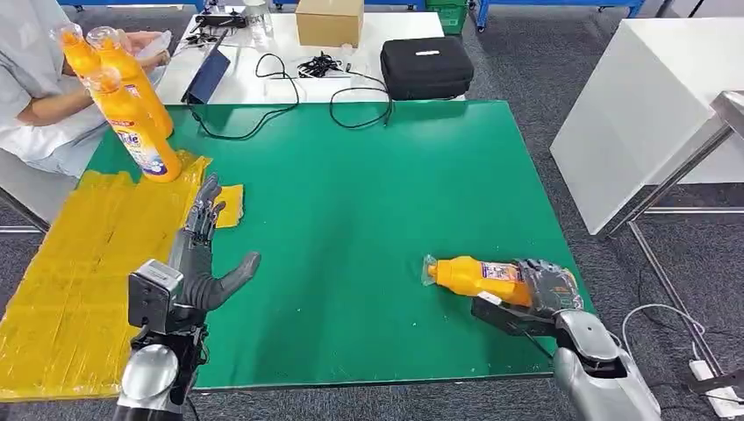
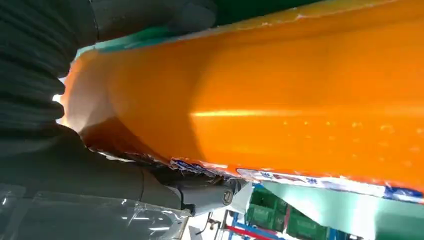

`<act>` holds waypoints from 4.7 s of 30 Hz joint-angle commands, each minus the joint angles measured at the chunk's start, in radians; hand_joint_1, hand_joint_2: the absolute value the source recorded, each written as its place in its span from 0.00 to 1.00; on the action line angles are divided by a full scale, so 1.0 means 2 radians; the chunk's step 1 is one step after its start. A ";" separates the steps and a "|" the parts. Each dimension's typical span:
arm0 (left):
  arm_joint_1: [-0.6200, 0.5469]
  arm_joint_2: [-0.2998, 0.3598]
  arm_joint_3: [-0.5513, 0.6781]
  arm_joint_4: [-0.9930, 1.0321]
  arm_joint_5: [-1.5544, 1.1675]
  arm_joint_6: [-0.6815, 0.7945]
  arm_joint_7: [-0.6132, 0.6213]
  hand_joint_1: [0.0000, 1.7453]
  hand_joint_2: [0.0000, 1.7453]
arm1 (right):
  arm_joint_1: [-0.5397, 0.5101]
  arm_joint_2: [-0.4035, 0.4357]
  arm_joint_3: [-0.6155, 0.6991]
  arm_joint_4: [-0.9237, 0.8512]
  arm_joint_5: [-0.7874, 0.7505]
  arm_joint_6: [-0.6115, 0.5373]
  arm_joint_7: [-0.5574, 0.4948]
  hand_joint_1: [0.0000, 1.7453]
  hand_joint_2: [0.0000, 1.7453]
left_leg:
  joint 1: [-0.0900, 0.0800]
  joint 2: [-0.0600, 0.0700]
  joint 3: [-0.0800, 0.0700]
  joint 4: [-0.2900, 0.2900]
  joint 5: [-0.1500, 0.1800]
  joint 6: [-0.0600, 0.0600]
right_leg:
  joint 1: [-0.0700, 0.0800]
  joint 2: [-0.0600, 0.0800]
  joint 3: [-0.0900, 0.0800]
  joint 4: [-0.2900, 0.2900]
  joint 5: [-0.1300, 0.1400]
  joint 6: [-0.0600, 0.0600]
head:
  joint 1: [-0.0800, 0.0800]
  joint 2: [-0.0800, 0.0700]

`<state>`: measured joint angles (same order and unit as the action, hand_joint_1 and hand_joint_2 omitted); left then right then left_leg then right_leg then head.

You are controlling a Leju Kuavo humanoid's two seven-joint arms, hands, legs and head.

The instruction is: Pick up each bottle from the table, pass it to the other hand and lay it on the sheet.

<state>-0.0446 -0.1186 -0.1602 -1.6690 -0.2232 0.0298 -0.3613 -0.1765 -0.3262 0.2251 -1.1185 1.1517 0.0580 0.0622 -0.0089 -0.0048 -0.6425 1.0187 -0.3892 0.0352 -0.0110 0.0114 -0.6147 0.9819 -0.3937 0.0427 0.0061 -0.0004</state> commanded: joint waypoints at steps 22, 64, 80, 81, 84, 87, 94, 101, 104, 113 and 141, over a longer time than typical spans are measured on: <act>-0.030 0.005 -0.080 0.031 -0.013 -0.041 0.023 0.00 1.00 | 0.005 0.179 -0.090 -0.145 -0.191 -0.176 -0.102 1.00 1.00 | 0.001 -0.001 0.000 0.000 -0.002 -0.001 | 0.001 0.000 0.001 0.000 -0.002 0.001 | 0.000 0.000; -0.083 -0.002 -0.132 0.059 0.047 -0.053 0.050 0.00 1.00 | -0.048 0.263 0.134 -0.061 -0.300 -0.092 -0.170 0.86 1.00 | 0.001 -0.001 -0.003 0.000 -0.002 -0.001 | 0.001 0.000 -0.002 0.000 -0.001 0.001 | 0.000 0.000; -0.093 -0.002 -0.101 0.068 0.098 -0.053 0.053 0.00 1.00 | -0.043 0.257 0.208 -0.069 -0.274 -0.096 -0.178 0.90 1.00 | 0.001 -0.001 -0.003 0.000 -0.002 -0.001 | 0.001 -0.001 -0.002 0.000 -0.002 0.000 | 0.000 0.000; -0.094 -0.002 -0.101 0.069 0.099 -0.053 0.053 0.00 1.00 | -0.042 0.257 0.210 -0.068 -0.274 -0.096 -0.178 0.90 1.00 | 0.001 -0.001 -0.004 0.000 -0.001 -0.001 | 0.001 -0.001 -0.002 0.000 -0.002 0.001 | 0.000 0.000; -0.096 -0.004 -0.099 0.078 0.102 -0.052 0.054 0.00 1.00 | -0.043 0.255 0.226 -0.063 -0.260 -0.106 -0.176 0.90 1.00 | 0.001 -0.002 -0.002 0.000 -0.002 -0.001 | 0.001 -0.001 -0.001 0.000 -0.002 0.000 | 0.000 0.000; -0.095 -0.005 -0.098 0.079 0.104 -0.051 0.054 0.00 1.00 | -0.043 0.254 0.229 -0.062 -0.263 -0.105 -0.176 0.91 1.00 | 0.001 -0.002 -0.004 0.000 -0.001 0.000 | 0.001 -0.001 -0.003 0.000 -0.001 0.001 | 0.000 0.000; -0.085 -0.016 -0.080 0.064 0.122 -0.027 0.045 0.00 1.00 | -0.042 0.252 0.235 -0.046 -0.247 -0.121 -0.164 0.90 1.00 | 0.001 -0.001 -0.003 0.000 -0.002 -0.001 | 0.001 -0.001 -0.001 0.000 -0.002 0.000 | 0.000 0.000; -0.075 -0.032 -0.060 0.046 0.147 0.020 0.025 1.00 1.00 | -0.046 0.253 0.237 -0.035 -0.248 -0.126 -0.161 0.91 1.00 | 0.001 -0.002 -0.003 0.000 -0.002 -0.001 | 0.001 -0.001 -0.002 0.000 -0.002 0.001 | 0.000 0.000; -0.075 -0.028 -0.062 0.046 0.148 0.023 0.024 1.00 1.00 | -0.047 0.253 0.237 -0.031 -0.248 -0.127 -0.159 0.90 1.00 | 0.001 -0.002 -0.004 0.000 -0.002 -0.001 | 0.001 -0.001 -0.002 0.000 -0.002 0.001 | 0.000 0.000; -0.077 -0.025 -0.066 0.053 0.150 0.023 0.024 1.00 1.00 | -0.049 0.252 0.236 -0.027 -0.251 -0.128 -0.160 0.99 1.00 | 0.001 -0.002 -0.004 0.000 -0.002 -0.001 | 0.001 -0.001 -0.002 0.000 -0.002 0.001 | 0.000 0.000; -0.086 0.009 0.022 0.039 -0.279 0.301 -0.007 1.00 1.00 | 0.106 0.178 0.018 -0.337 -0.465 -0.070 -0.243 0.00 0.00 | 0.001 -0.004 -0.005 0.000 -0.001 -0.001 | 0.000 -0.003 -0.003 0.000 -0.002 0.001 | 0.000 0.000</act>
<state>-0.1346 -0.1396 -0.1732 -1.6651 -0.4130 0.5075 -0.4338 -0.0479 0.0874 0.4515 -1.6348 0.2843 -0.1282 -0.3909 -0.0075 -0.0087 -0.6558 1.0186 -0.3915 0.0351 -0.0106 0.0101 -0.6255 0.9822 -0.3963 0.0448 0.0061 -0.0004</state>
